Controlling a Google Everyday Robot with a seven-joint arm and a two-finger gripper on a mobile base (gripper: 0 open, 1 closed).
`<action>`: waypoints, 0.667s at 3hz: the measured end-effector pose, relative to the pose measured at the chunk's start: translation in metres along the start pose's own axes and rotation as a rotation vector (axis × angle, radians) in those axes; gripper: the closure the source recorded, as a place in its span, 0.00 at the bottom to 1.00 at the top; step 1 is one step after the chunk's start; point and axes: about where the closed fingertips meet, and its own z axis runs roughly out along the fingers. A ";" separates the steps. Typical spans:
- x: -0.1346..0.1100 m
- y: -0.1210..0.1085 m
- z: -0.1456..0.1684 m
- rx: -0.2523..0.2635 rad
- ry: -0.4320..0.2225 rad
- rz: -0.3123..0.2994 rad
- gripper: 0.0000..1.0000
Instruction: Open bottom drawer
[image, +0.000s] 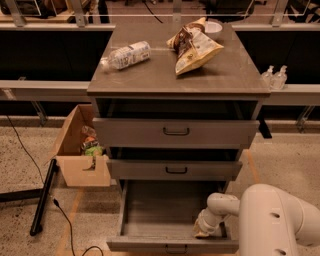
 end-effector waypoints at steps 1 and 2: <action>-0.007 0.014 0.002 -0.027 -0.007 -0.004 1.00; -0.006 0.007 -0.003 0.005 -0.002 -0.019 1.00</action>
Offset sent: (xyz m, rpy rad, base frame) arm 0.0100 -0.0004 0.0137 -0.0061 -0.0713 0.0168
